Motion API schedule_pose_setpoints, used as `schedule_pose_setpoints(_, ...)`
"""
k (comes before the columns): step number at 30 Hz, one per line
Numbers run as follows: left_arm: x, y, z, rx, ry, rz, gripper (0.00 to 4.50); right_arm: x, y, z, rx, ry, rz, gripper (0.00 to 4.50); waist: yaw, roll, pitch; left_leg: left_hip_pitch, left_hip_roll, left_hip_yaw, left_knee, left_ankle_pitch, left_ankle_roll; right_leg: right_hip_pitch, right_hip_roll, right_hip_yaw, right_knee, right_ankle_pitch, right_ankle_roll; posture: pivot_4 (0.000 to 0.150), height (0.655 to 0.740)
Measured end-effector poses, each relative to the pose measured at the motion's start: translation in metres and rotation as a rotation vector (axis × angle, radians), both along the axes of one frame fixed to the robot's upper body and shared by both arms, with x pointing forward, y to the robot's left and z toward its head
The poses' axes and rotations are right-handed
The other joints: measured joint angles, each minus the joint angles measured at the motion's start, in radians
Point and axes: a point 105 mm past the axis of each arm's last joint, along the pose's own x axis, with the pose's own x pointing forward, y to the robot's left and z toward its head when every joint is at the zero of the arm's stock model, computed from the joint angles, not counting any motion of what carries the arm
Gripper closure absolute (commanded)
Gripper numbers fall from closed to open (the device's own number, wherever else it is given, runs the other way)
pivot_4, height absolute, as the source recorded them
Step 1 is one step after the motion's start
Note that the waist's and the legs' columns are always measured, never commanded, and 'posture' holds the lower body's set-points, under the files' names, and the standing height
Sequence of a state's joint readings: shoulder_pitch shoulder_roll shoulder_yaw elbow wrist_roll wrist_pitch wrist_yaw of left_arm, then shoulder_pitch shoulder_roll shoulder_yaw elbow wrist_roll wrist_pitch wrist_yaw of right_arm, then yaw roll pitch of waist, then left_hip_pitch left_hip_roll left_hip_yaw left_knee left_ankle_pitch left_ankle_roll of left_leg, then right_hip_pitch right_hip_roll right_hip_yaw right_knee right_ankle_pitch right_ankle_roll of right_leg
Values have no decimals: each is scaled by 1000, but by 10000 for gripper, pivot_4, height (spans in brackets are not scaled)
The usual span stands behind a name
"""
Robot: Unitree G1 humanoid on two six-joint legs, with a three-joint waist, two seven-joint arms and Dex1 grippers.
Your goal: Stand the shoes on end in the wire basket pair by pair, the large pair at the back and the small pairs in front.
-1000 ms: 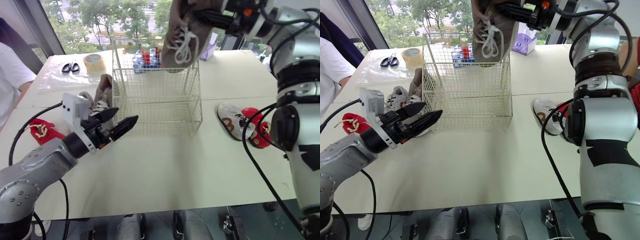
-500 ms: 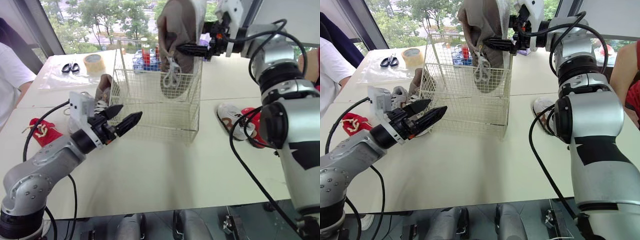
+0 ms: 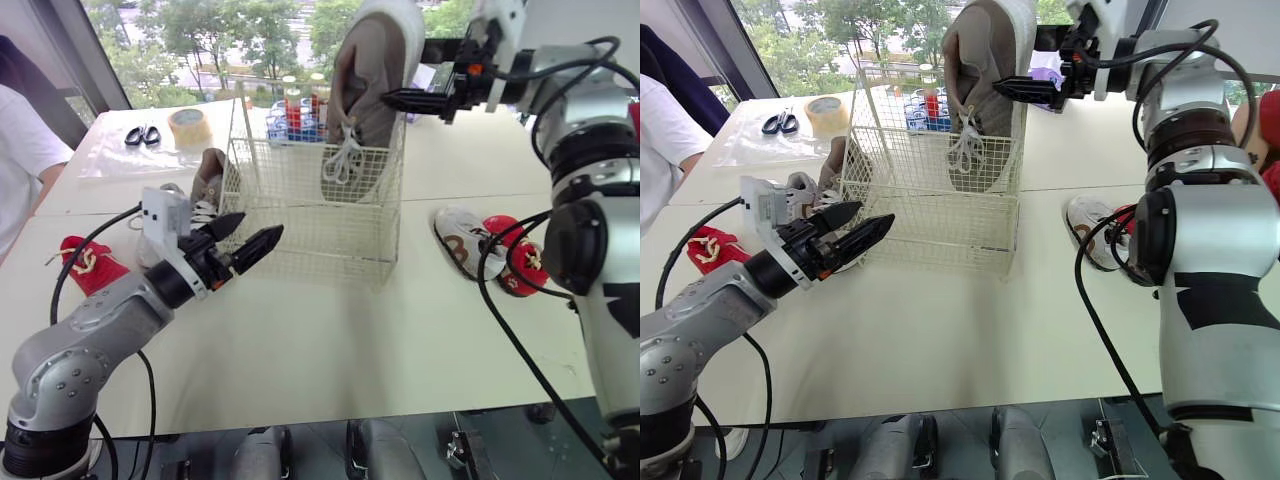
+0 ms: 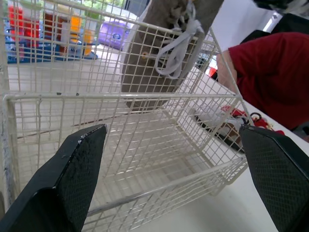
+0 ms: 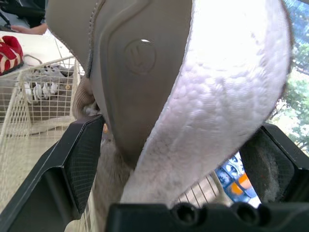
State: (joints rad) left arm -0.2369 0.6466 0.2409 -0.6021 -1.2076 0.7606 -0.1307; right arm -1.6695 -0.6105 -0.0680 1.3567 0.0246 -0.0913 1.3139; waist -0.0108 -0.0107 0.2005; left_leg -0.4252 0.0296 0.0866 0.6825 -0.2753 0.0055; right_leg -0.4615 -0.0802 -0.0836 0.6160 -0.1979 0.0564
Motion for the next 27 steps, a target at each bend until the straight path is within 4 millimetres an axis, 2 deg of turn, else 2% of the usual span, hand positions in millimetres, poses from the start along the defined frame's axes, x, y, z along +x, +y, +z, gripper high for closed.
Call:
schedule_pose_setpoints(4, 1, -7, -4, 8, 17, -38, 0, -3, -5, 2, -3, 4, 5, 501, -2, 0, 0, 1, 0, 0, 0, 0, 0, 1, 0, 0, 1, 0, 0, 1500, 7400)
schedule_pose_setpoints(9, 5, -5, -4, 14, 20, -39, 0, -1, -16, -9, 15, 63, -22, 501, -2, 0, 0, 2, 0, 0, 0, 1, -1, 1, 0, 0, 3, 0, 0, 1500, 7400)
schedule_pose_setpoints(11, 6, -5, -1, 12, 10, -36, 0, 0, -31, -11, 15, 59, -76, 501, 3, 0, 0, 2, 0, 0, 1, 1, -1, 2, 0, 0, 3, 0, 0, 1500, 7400)
schedule_pose_setpoints(16, 10, 17, 16, -72, 26, 53, 0, -9, -97, 5, 86, -66, -297, 501, 16, 0, 0, 2, 0, 0, 1, 1, -1, 1, -1, 0, 1, 0, 0, 1500, 7400)
schedule_pose_setpoints(18, 11, 26, 29, -84, 25, 68, 0, -18, -108, 19, 144, -140, -305, 501, 15, 0, 0, 2, 0, 0, 1, 1, -1, 1, 0, 0, 2, 0, 0, 1500, 7400)
schedule_pose_setpoints(19, 15, 35, 33, -38, 55, 88, 0, -26, -108, 28, 192, -171, -265, 501, 13, 0, 0, 3, 1, -1, 1, 1, -2, 2, 1, 0, 4, 0, 0, 1500, 7400)
schedule_pose_setpoints(21, 27, 62, 46, 39, 87, 189, 0, -45, -98, 40, 239, -192, -148, 501, 11, 0, 0, 7, 1, 0, 0, 2, -2, 2, 1, 1, 9, 0, 0, 1500, 7400)
schedule_pose_setpoints(23, 41, 89, 59, 86, 92, 298, 0, -67, -71, 35, 218, -154, 5, 501, 6, 0, 0, 11, 2, -1, 0, 1, -2, 4, 1, 0, 13, 0, 0, 1500, 7400)
schedule_pose_setpoints(25, 59, 101, 61, 167, 124, 333, 0, -93, -30, 7, 139, -39, 165, 501, 6, 0, -1, 16, 1, -2, -1, 1, -1, 10, 2, -1, 13, -1, 0, 1500, 7400)
schedule_pose_setpoints(27, 73, 102, 55, 228, 179, 306, 0, -116, 9, -26, 85, 99, 305, 501, 6, 0, -1, 18, 1, -2, 0, 1, -1, 12, 1, -2, 14, -1, 0, 1500, 7400)
